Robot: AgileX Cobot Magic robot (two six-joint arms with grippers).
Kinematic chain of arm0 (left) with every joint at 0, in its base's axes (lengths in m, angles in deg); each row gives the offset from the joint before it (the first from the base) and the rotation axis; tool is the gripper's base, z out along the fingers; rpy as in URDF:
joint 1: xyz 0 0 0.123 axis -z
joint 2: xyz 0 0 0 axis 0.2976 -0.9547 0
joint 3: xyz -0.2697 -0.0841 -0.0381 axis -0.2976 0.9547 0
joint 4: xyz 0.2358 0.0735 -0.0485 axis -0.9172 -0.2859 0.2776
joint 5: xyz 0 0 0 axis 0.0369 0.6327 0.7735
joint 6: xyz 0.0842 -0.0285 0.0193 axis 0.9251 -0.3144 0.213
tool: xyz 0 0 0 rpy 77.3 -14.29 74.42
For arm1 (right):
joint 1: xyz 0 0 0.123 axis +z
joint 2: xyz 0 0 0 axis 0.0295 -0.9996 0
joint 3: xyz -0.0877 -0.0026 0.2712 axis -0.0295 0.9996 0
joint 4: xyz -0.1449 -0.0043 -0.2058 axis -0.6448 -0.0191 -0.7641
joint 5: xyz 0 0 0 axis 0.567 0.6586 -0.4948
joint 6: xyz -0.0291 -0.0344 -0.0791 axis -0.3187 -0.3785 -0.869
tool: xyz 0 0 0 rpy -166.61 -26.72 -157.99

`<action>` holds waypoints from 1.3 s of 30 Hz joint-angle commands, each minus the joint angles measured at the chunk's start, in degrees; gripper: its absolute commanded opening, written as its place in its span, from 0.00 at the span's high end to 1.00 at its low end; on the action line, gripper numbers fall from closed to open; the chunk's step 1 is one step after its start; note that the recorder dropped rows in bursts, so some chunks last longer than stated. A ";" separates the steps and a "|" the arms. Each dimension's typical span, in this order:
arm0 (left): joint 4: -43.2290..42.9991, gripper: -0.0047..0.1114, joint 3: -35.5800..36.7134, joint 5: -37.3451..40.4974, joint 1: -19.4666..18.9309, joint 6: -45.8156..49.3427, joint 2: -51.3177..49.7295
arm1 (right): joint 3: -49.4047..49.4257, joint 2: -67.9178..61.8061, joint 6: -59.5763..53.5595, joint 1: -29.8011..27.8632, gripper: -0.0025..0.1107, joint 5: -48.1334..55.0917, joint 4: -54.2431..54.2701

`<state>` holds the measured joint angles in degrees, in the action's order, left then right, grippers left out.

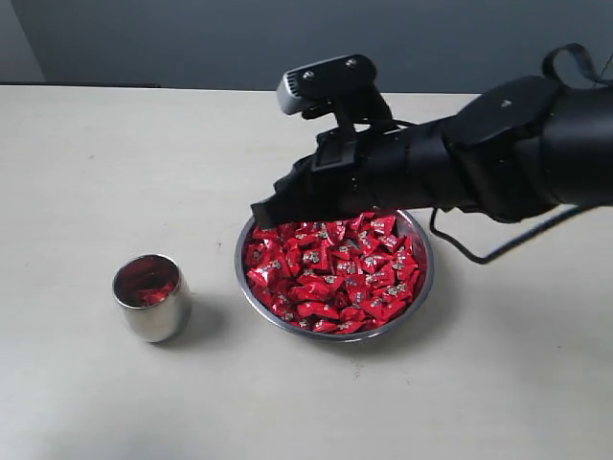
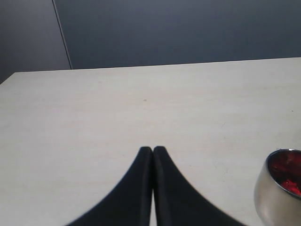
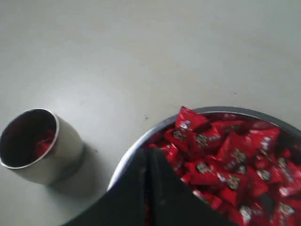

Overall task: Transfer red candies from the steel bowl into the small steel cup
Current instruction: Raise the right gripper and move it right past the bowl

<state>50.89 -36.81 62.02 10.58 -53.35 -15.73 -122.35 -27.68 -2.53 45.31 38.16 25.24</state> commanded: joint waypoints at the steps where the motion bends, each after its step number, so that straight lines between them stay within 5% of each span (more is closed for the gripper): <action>1: 0.13 0.96 0.22 -0.09 -0.03 -0.06 0.26 | 6.46 5.81 2.46 -0.38 0.97 -8.46 1.03; 15: 0.13 0.96 0.22 -0.09 -0.03 -0.06 0.26 | 22.85 20.78 2.46 -0.38 0.98 -19.49 1.01; 39: 0.13 0.96 0.22 -0.09 -0.03 -0.06 0.26 | 23.04 19.71 2.64 -0.27 0.98 -21.90 -4.43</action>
<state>50.89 -36.81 62.02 10.58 -53.35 -15.73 -99.41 -7.93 -0.01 45.31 16.77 22.51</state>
